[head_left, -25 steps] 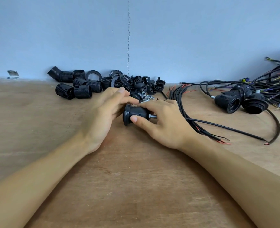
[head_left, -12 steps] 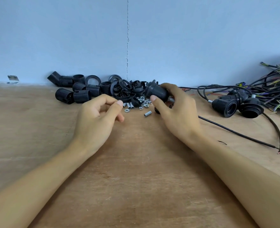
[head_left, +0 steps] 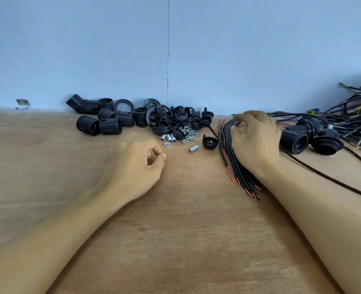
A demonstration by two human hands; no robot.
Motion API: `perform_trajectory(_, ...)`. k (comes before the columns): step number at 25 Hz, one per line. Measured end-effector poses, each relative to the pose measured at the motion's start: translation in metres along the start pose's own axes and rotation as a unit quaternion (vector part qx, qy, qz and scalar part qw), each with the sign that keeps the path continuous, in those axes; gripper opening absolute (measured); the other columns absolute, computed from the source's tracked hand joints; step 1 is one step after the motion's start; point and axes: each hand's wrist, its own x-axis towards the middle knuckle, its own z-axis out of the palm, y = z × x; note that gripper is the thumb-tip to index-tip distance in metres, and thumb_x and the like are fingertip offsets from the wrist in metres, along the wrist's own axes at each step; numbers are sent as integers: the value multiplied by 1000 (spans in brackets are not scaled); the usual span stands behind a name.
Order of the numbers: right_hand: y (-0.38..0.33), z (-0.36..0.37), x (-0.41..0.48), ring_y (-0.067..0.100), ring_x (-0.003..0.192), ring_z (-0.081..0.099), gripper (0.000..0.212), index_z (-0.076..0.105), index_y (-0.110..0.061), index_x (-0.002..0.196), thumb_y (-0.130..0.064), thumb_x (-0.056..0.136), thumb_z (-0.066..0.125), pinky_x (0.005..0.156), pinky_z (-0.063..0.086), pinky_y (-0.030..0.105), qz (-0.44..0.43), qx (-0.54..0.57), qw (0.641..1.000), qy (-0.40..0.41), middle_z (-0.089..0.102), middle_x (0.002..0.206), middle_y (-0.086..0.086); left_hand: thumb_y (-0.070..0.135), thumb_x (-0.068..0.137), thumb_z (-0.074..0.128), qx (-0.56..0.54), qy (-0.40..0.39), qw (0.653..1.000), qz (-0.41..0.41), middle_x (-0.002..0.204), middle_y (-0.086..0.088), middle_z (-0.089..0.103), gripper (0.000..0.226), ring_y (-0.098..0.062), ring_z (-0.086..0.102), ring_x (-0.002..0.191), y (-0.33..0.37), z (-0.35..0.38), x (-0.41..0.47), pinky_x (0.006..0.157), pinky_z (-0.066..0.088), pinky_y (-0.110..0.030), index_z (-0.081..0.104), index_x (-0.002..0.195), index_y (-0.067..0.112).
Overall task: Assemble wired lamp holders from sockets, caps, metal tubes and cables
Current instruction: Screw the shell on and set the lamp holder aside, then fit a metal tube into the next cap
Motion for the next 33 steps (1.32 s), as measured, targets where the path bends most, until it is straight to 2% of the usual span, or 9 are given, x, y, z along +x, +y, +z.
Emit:
perform_trajectory(5, -14, 3, -7, 26, 113, 56, 24, 72, -23, 111, -36, 94, 61, 98, 45, 48, -72, 36, 995, -53, 66, 111, 3, 19, 85, 74, -84, -29, 995, 47, 76, 25, 67, 24, 4, 61, 64, 2, -2, 1, 62, 43, -5, 65, 74, 38)
perform_trajectory(10, -16, 7, -12, 22, 118, 51, 32, 70, -32, 117, -51, 94, 58, 96, 32, 37, -100, -32, 986, -127, 65, 116, -4, 20, 84, 69, -110, -48, 991, 57, 98, 26, 71, 20, 6, 66, 97, -2, -4, 1, 87, 48, -11, 69, 92, 39)
perform_trajectory(12, -13, 8, -12, 21, 117, 50, 27, 72, -33, 113, -48, 94, 60, 90, 26, 34, -103, -34, 986, -124, 65, 115, -5, 11, 82, 66, -58, -5, 996, 67, 93, 21, 65, 23, 7, 60, 92, -4, -2, 3, 81, 41, -6, 67, 89, 33)
perform_trajectory(16, -15, 6, -13, 18, 113, 52, 22, 70, -36, 111, -45, 93, 63, 89, 27, 34, -104, -21, 988, -109, 67, 109, -10, 9, 76, 68, 25, 5, 998, -60, 60, 17, 58, 27, 3, 52, 62, -12, -3, 10, 54, 33, -22, 57, 68, 32)
perform_trajectory(21, -28, 8, -17, 16, 102, 54, 23, 69, -36, 112, -45, 92, 63, 88, 32, 37, -118, -8, 988, -101, 52, 81, -18, 11, 78, 70, 37, 8, 998, -56, 79, 15, 53, 25, -8, 53, 78, -13, -5, 13, 64, 36, -25, 60, 69, 31)
perform_trajectory(25, -40, 13, -16, 21, 111, 56, 32, 66, -31, 120, -45, 91, 64, 95, 42, 40, -116, -19, 984, -137, 63, 109, -6, 12, 86, 66, 73, 9, 992, -103, 101, 4, 59, 16, -20, 51, 99, -21, -7, 18, 84, 43, -36, 63, 90, 27)
perform_trajectory(29, -50, 23, -11, 23, 117, 53, 38, 62, -24, 129, -35, 93, 67, 99, 45, 37, -146, -18, 972, -183, 61, 119, 1, -3, 91, 60, 24, -38, 997, -59, 126, -4, 68, 40, -8, 52, 105, -23, -9, 20, 84, 29, -7, 70, 123, 18)
perform_trajectory(31, -55, 31, -12, 23, 120, 53, 41, 59, -24, 133, -34, 93, 66, 100, 45, 37, -145, -8, 972, -185, 59, 123, 2, -11, 89, 56, 4, -52, 997, -51, 150, -5, 52, 58, -13, 48, 131, -23, -9, 19, 96, 25, -4, 61, 138, 20)
perform_trajectory(33, -61, 37, -16, 23, 122, 52, 43, 57, -24, 136, -33, 94, 64, 98, 46, 37, -146, -10, 974, -174, 57, 126, 2, -9, 88, 59, 7, -35, 997, -67, 148, -1, 45, 56, -19, 44, 136, -24, -8, 17, 95, 24, -4, 61, 134, 22)
